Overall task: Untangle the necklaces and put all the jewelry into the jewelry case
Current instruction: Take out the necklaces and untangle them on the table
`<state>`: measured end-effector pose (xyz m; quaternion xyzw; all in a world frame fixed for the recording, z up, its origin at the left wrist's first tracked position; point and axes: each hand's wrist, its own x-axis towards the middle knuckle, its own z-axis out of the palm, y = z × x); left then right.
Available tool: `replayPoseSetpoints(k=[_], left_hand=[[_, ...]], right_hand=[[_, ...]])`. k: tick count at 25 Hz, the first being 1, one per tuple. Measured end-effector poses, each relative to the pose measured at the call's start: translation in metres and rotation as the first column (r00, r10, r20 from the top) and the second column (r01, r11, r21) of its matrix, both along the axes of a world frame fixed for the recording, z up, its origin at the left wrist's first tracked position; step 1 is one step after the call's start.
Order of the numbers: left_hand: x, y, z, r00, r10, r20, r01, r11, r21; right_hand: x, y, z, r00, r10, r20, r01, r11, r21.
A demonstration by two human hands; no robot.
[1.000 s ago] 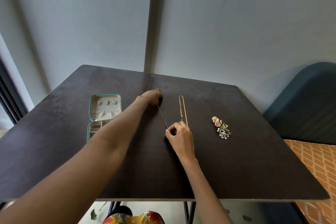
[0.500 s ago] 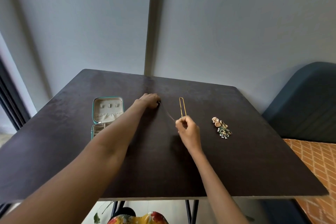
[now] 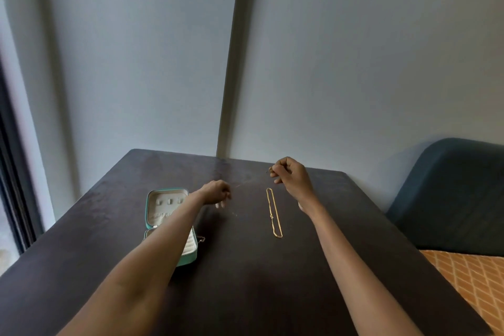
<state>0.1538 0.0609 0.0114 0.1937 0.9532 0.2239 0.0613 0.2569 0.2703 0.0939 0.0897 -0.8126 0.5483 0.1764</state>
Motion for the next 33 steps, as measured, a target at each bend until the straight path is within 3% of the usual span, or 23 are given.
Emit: replayPoseSetpoints(k=[2, 4, 6, 8, 10, 12, 18, 24, 33], left_hand=[[0.008, -0.007, 0.009, 0.992, -0.029, 0.12, 0.022, 0.998, 0.059], [0.017, -0.011, 0.018, 0.988, -0.071, 0.134, 0.065, 0.997, 0.047], [0.025, -0.011, 0.028, 0.992, -0.099, 0.078, 0.09, 0.99, 0.107], [0.032, -0.006, 0.04, 0.996, -0.078, -0.037, 0.086, 0.952, 0.292], [0.043, -0.002, 0.056, 0.995, -0.054, -0.089, 0.096, 0.808, 0.581], [0.057, 0.003, 0.073, 0.992, -0.099, -0.08, 0.126, 0.659, 0.742], [0.071, 0.011, 0.09, 0.965, -0.23, -0.126, 0.253, 0.684, 0.684], [0.072, 0.012, 0.093, 0.962, -0.205, -0.179, 0.271, 0.652, 0.709], [0.07, 0.008, 0.088, 0.972, -0.163, -0.169, 0.234, 0.717, 0.656]], right_hand=[[-0.001, -0.002, 0.011, 0.998, 0.056, 0.008, -0.056, 0.998, 0.024], [-0.002, -0.005, 0.019, 0.997, 0.074, 0.019, -0.075, 0.995, 0.06], [-0.002, -0.01, 0.025, 0.996, 0.085, 0.042, -0.088, 0.992, 0.092], [-0.002, -0.015, 0.029, 0.994, 0.077, 0.08, -0.087, 0.987, 0.134], [-0.001, -0.019, 0.03, 0.993, 0.061, 0.105, -0.077, 0.984, 0.159], [0.001, -0.021, 0.031, 0.993, 0.044, 0.113, -0.064, 0.982, 0.176], [0.007, -0.026, 0.034, 0.993, 0.05, 0.105, -0.065, 0.988, 0.143], [0.012, -0.025, 0.037, 0.991, 0.065, 0.121, -0.08, 0.988, 0.129], [0.014, -0.022, 0.033, 0.983, 0.036, 0.179, -0.031, 0.999, -0.029]])
